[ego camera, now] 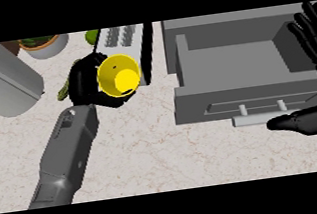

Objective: Pick up the cup, place it into the drawer and close the drawer

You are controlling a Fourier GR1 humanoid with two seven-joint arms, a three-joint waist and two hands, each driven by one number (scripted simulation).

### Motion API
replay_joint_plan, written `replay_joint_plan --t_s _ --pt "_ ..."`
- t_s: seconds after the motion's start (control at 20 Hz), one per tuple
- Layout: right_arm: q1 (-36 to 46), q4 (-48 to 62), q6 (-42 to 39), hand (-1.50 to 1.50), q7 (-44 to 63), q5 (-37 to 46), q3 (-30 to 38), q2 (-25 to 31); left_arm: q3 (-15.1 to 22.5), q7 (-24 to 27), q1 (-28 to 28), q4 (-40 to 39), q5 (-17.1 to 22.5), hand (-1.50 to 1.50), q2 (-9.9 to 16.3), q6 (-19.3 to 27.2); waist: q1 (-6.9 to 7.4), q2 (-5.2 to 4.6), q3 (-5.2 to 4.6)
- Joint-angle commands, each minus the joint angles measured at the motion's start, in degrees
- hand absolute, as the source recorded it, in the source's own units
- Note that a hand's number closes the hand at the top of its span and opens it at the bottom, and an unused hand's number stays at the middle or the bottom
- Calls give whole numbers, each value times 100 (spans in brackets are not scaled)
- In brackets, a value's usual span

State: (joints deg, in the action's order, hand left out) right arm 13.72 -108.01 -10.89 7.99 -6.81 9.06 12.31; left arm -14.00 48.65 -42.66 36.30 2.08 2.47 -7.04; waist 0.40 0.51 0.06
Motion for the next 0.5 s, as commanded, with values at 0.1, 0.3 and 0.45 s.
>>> replay_joint_plan --t_s 0.1,0.3,0.45 --pt "328 570 41 -150 -385 116 58 -39 395 -1409 -1159 565 84 150 -238 585 -27 -43 0" --pt "86 -45 -56 -150 116 -174 163 104 998 -2204 -1389 1139 492 150 -244 1311 -96 -15 -4" --pt "279 383 39 -150 -187 51 77 0 1039 -2416 -2223 507 574 150 -246 1710 -166 -69 -4"
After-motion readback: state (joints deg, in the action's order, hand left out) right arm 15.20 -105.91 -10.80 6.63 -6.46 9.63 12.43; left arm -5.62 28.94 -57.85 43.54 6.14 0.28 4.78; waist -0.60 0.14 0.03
